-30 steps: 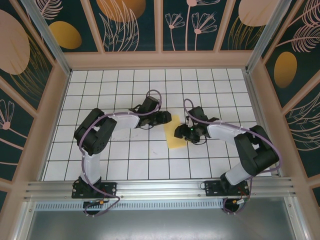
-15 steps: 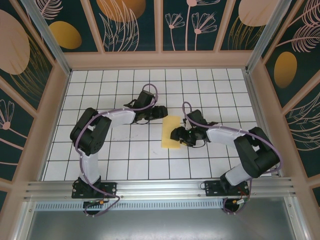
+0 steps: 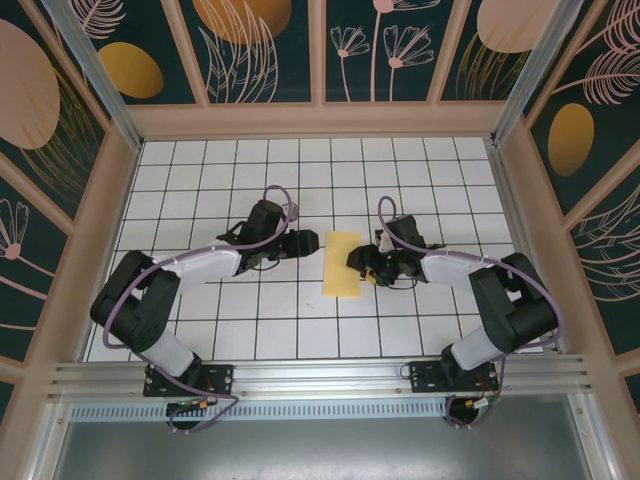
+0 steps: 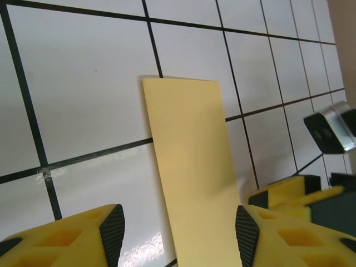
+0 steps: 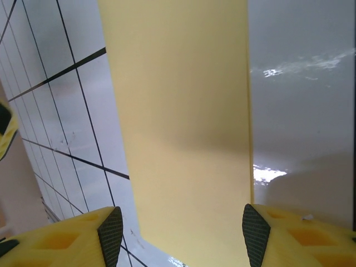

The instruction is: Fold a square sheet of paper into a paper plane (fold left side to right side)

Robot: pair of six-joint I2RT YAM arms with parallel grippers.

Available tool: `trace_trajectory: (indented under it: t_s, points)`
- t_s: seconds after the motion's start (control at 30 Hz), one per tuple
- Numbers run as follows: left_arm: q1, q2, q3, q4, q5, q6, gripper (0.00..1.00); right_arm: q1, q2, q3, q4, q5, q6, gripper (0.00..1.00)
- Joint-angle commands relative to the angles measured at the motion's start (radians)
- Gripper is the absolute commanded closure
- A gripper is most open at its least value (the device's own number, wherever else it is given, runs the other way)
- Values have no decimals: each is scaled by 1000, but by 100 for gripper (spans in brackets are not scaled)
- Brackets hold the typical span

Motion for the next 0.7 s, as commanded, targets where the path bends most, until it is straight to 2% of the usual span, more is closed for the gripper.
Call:
trace_trajectory:
  t_s: [0.0,0.17,0.3,0.5,0.67]
  points:
    - [3,-30,-30,35,59,36,45,-9,2,31,-7,7,-27,38]
    - [-20,-16,-88,160,195,-45,54,-9,6,59,19,-1,-22,44]
    - [-54,22,-77,226,243,-80,60,-11,75,134,49,-5,-22,52]
    - [-84,76,-61,274,240,-116,65,2,271,323,79,-33,-9,73]
    - [-85,73,-76,284,219,-122,66,28,407,477,34,-40,-21,79]
